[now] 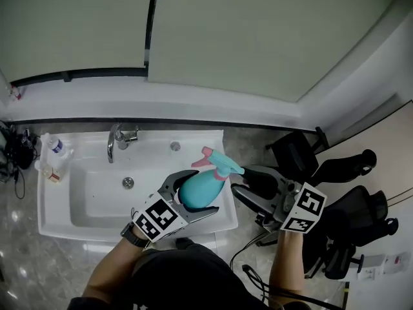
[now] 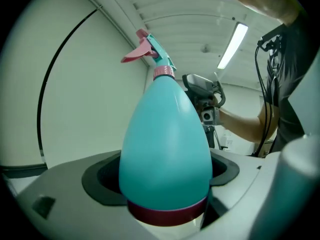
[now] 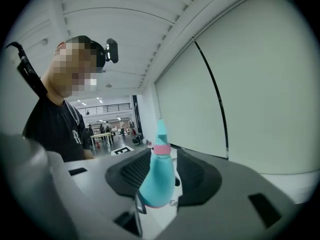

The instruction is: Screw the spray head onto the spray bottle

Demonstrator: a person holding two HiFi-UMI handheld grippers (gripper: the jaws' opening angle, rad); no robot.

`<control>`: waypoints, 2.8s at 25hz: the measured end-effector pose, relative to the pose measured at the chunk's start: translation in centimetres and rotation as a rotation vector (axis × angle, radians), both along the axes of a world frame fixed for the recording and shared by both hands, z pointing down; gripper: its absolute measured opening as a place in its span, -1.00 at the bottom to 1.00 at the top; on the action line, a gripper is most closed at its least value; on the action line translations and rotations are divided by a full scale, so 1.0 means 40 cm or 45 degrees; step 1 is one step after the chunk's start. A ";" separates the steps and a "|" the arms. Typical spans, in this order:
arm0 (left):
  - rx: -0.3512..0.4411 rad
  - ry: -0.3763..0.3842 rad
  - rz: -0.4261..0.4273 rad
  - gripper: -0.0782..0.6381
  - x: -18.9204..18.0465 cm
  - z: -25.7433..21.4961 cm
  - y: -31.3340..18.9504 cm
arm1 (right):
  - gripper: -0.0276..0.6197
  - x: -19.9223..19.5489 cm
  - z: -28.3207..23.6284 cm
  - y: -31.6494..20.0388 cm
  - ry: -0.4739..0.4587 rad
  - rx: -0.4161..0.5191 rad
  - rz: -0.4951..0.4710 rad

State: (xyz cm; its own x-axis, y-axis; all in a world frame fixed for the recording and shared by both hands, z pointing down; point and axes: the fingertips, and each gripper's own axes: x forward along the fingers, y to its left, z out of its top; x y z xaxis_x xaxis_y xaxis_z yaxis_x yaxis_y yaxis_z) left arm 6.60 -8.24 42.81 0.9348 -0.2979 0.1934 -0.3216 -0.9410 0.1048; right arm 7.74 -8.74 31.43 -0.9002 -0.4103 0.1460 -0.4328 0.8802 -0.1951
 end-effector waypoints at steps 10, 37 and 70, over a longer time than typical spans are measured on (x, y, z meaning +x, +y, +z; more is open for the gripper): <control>0.088 -0.087 0.004 0.47 0.001 -0.015 0.008 | -0.39 -0.051 -0.022 -0.022 -0.077 -0.005 -0.138; 0.396 -0.197 -0.513 0.47 -0.034 -0.065 -0.105 | -0.49 -0.052 -0.077 -0.067 0.109 0.244 0.582; 0.259 0.174 -0.170 0.47 -0.004 -0.083 -0.044 | -0.48 -0.089 -0.081 -0.018 0.119 0.245 0.440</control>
